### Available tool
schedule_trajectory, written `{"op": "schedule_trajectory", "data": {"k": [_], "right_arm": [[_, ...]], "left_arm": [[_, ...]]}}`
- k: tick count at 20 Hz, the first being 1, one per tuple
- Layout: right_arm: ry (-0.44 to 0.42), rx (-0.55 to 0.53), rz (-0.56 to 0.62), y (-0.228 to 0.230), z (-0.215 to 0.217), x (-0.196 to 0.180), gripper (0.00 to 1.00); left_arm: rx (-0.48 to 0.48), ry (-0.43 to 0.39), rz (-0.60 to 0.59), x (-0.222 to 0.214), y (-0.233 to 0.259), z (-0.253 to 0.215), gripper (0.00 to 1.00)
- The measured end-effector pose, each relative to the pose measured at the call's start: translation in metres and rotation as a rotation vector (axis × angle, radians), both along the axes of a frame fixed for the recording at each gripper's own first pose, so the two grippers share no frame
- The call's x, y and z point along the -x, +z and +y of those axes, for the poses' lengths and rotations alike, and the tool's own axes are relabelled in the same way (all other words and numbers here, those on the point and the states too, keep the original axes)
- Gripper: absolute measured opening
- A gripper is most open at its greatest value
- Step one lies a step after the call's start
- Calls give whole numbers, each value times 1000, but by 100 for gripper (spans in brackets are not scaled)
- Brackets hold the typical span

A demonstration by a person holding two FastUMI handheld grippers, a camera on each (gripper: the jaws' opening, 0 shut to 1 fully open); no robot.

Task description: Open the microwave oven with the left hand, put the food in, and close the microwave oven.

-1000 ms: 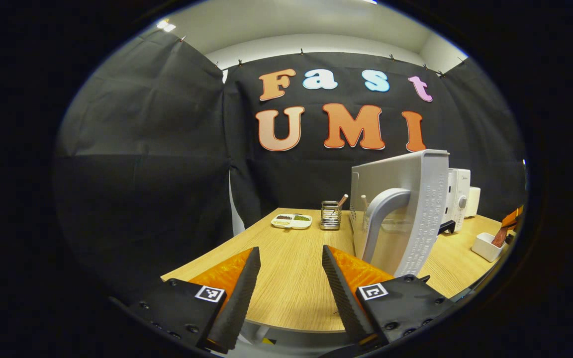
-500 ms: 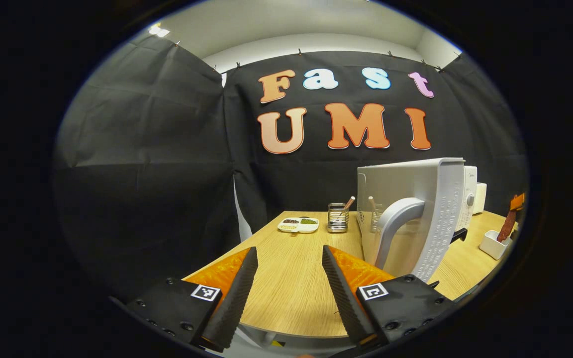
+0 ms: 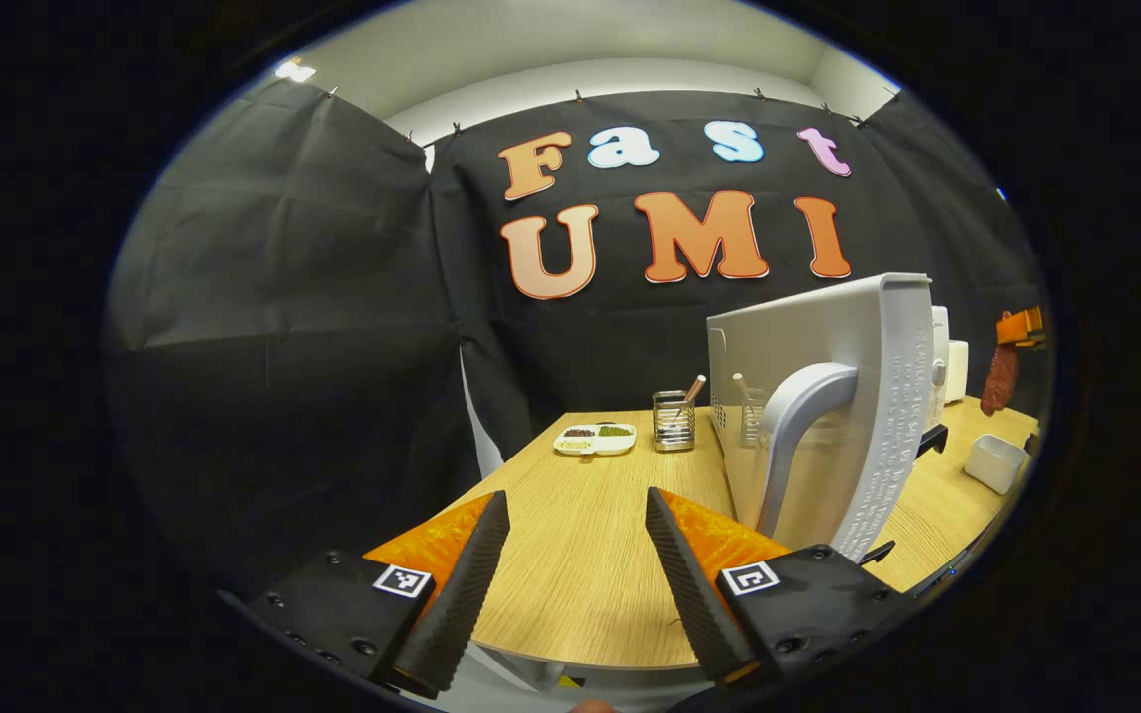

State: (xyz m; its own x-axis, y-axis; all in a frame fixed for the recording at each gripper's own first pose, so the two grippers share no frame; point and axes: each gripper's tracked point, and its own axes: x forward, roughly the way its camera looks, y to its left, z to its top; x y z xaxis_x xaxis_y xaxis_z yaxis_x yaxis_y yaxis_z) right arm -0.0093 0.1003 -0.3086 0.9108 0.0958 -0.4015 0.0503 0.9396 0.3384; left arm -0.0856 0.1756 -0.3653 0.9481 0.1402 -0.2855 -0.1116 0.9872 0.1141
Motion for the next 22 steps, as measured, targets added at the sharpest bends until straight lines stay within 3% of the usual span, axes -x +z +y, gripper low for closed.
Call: {"op": "schedule_trajectory", "data": {"k": [11,22], "right_arm": [[27,-104,-66,-18,104,-102,13],[-188,-328,-72,-93,124,-193,13]], "left_arm": [[18,-15,-11,-14,-3,2,94],[39,31,22,-29,-22,30,91]]}}
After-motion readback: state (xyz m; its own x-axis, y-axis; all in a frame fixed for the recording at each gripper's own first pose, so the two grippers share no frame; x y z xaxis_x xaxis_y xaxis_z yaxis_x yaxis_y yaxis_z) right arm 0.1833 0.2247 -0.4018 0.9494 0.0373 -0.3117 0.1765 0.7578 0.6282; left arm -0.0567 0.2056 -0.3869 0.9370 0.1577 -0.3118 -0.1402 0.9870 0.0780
